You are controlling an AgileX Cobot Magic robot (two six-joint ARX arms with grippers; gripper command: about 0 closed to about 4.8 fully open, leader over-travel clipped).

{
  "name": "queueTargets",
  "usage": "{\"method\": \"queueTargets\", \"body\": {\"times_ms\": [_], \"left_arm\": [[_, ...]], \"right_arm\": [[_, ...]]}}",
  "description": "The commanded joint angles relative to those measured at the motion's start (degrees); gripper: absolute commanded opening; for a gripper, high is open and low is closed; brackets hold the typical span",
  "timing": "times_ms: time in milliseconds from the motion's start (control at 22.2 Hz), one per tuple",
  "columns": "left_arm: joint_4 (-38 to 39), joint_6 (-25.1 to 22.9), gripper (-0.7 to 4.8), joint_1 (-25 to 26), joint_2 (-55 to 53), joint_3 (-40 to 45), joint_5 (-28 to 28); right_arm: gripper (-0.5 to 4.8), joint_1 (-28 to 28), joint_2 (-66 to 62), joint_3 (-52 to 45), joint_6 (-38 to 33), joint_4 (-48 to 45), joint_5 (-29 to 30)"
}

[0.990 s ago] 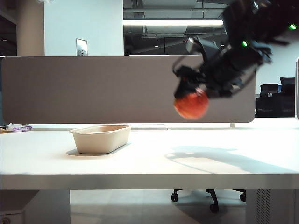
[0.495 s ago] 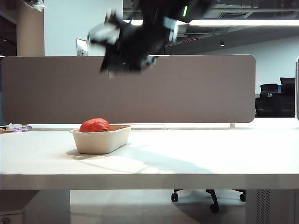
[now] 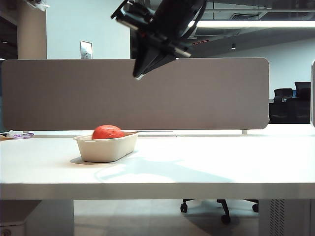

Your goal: Pick up the orange and place it into the paper lunchbox.

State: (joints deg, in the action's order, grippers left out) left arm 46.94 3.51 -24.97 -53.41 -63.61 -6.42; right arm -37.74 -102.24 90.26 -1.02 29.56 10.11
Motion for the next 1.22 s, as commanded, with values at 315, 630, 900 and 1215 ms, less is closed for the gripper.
{"method": "queueTargets", "body": {"times_ms": [315,630,900,1215], "left_arm": [[-1.3,0.0,-0.05,0.1,0.1,-0.3,-0.1],[-1.2,0.0,-0.06,0.1,0.1,-0.3,-0.3],[-1.2,0.0,-0.05,0.1,0.1,-0.3,-0.3],[-1.2,-0.6,-0.05,0.1,0.1,-0.2,-0.2]], "right_arm": [[-0.01,0.4,15.7,-6.2,3.0,7.2,-7.0],[-0.01,1.7,45.5,-27.2,1.5,5.2,-17.0],[-0.01,1.8,64.8,-42.2,1.4,0.7,-19.7],[-0.01,1.8,81.6,-57.2,0.6,-5.0,-24.1]]}}
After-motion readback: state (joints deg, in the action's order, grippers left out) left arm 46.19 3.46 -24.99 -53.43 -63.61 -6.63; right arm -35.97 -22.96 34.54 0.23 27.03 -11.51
